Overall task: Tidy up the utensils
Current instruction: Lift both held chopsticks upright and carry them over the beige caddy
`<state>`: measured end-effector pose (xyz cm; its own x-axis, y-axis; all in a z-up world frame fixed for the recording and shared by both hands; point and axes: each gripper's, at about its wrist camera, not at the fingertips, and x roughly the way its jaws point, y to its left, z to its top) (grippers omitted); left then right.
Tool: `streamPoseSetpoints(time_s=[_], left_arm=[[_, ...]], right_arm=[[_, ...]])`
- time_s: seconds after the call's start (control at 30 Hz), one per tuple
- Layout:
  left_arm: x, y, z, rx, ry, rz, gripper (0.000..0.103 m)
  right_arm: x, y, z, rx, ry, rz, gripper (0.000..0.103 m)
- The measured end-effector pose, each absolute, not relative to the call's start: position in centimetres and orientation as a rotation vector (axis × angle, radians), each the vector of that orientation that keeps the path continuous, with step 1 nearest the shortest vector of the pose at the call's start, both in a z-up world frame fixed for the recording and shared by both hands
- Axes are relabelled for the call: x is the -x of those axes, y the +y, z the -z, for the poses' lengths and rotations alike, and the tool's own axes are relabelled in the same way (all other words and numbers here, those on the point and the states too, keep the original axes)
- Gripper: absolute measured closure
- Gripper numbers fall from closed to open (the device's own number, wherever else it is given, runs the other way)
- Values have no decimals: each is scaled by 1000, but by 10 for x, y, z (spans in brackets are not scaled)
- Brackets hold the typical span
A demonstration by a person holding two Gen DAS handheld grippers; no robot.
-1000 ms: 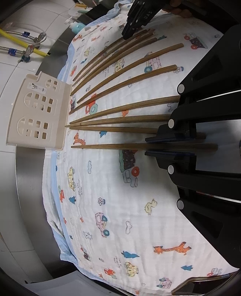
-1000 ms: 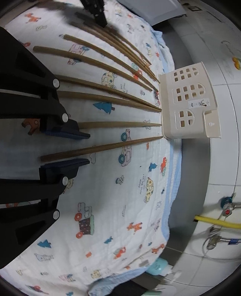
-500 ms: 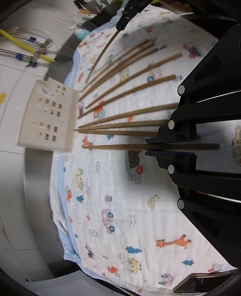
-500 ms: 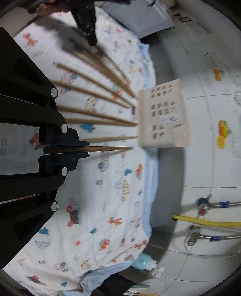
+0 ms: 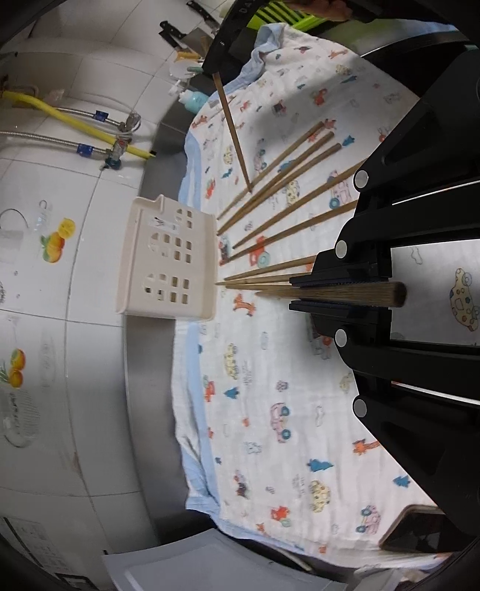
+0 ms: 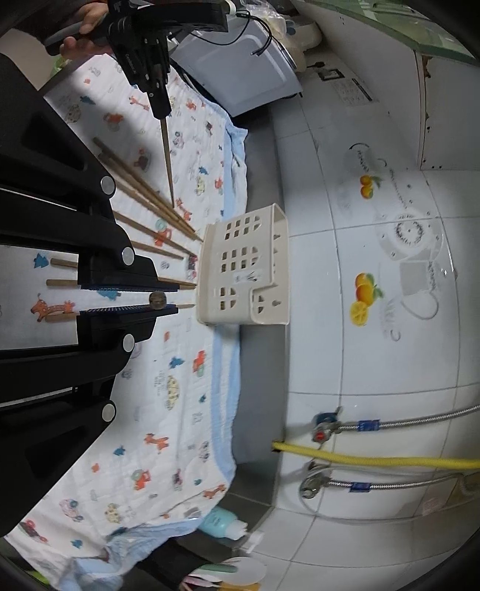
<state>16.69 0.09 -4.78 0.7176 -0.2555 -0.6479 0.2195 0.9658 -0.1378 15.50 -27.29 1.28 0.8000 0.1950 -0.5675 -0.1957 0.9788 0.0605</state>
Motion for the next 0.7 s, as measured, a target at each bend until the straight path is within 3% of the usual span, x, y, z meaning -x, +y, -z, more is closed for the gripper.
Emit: streamPoseSetpoints(time_s=[0.7], left_arm=[[-219, -19, -32, -28, 664, 330, 97]], right_arm=[[-245, -267, -134, 85, 553, -272, 97]])
